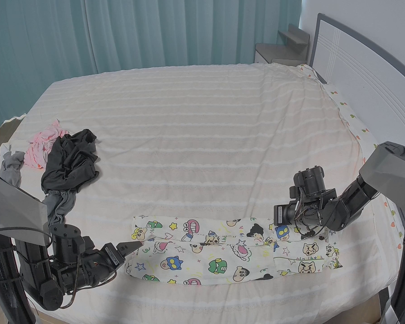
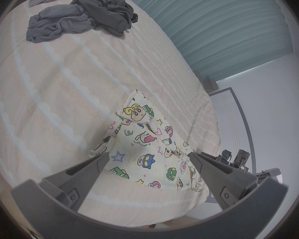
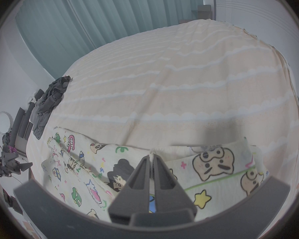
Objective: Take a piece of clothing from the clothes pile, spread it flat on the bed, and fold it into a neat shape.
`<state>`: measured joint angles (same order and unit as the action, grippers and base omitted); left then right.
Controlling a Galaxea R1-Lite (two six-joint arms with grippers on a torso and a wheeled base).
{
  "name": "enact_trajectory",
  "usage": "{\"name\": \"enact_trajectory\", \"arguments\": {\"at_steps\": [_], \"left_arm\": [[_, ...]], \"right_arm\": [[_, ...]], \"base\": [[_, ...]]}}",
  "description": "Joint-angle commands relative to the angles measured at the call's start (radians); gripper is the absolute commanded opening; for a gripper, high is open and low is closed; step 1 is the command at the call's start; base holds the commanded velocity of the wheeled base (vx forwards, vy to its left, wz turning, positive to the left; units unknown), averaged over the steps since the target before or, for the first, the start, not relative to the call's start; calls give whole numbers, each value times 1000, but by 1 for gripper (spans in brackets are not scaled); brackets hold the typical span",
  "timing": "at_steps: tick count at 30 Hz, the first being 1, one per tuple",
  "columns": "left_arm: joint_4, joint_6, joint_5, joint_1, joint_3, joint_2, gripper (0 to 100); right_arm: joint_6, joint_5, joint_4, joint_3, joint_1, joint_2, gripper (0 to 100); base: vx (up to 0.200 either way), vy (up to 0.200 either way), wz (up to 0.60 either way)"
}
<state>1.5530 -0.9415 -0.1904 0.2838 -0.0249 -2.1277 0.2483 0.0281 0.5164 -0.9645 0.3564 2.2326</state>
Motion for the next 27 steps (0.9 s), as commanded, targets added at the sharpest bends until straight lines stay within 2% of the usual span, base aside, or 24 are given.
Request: {"name": "enact_trajectory", "arguments": {"at_steps": [1,9,10,14,20,27], "left_arm": [[2,0,0,0,0,-2,100],[2,0,0,0,0,-3,100],[2,0,0,0,0,-2,100],[2,0,0,0,0,-2,100],[2,0,0,1,0,-2,100],[1,0,0,1,2,-2,100]], "right_arm": [[0,1,2,9,19,-1,0],[2,32,7,-19,16,27,0],[3,32,7,-19,16,27,100],[25,29,7,-8,16,7,100],[164,15,5,12,9,-62,100],[255,-76,5,150,-66,-126,100]], "base": [[0,0,0],[0,0,0],[0,0,0],[0,0,0],[0,0,0],[0,0,0]]}}
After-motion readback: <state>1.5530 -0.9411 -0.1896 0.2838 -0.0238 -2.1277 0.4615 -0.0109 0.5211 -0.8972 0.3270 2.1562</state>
